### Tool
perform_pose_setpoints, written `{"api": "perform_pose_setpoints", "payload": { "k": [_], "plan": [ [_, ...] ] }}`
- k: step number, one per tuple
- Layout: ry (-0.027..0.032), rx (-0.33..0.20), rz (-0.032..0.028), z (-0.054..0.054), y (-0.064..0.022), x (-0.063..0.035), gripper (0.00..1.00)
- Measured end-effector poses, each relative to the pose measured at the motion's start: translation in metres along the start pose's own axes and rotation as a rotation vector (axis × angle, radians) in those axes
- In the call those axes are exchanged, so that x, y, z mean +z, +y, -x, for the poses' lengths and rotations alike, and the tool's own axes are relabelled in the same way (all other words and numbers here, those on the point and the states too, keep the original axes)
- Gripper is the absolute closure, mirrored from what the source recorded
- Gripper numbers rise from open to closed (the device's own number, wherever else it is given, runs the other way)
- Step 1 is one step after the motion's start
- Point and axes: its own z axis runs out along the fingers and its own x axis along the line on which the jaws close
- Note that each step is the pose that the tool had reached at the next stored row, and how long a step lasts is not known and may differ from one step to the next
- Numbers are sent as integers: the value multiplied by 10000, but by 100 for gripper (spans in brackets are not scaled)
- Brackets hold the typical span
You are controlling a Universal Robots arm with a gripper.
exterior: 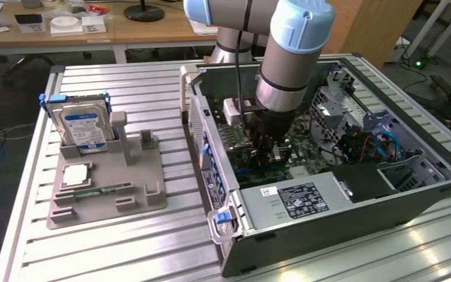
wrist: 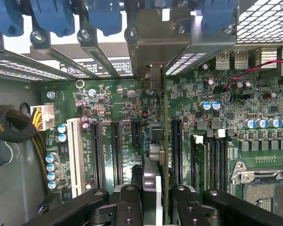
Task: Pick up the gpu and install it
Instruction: 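Insert the gpu into the slot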
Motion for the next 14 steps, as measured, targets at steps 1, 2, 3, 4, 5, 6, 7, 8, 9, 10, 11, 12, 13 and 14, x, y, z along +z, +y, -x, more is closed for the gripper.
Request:
{"api": "perform_pose_setpoints", "payload": {
  "k": [1, 2, 3, 4, 5, 6, 7, 8, 9, 10, 11, 12, 13, 14],
  "plan": [
    [2, 0, 1, 0, 0, 0, 72],
    [7, 0, 0, 0, 0, 0, 72],
    [12, -1, -2, 1, 0, 1, 72],
    [19, 1, -3, 5, 1, 2, 72],
    [25, 3, -2, 13, 2, 2, 72],
    [32, 0, -2, 24, 2, 1, 72],
    [39, -1, -3, 35, 2, 2, 72],
    [47, -5, -3, 43, 3, 2, 72],
    [51, -10, -2, 49, 3, 2, 72],
    [50, -11, -3, 49, 3, 3, 72],
    [51, -12, -3, 49, 3, 3, 72],
    [51, -12, -3, 49, 3, 3, 72],
    [52, -12, -3, 49, 3, 3, 72],
    [52, -11, -2, 49, 3, 3, 72]
  ]
}}
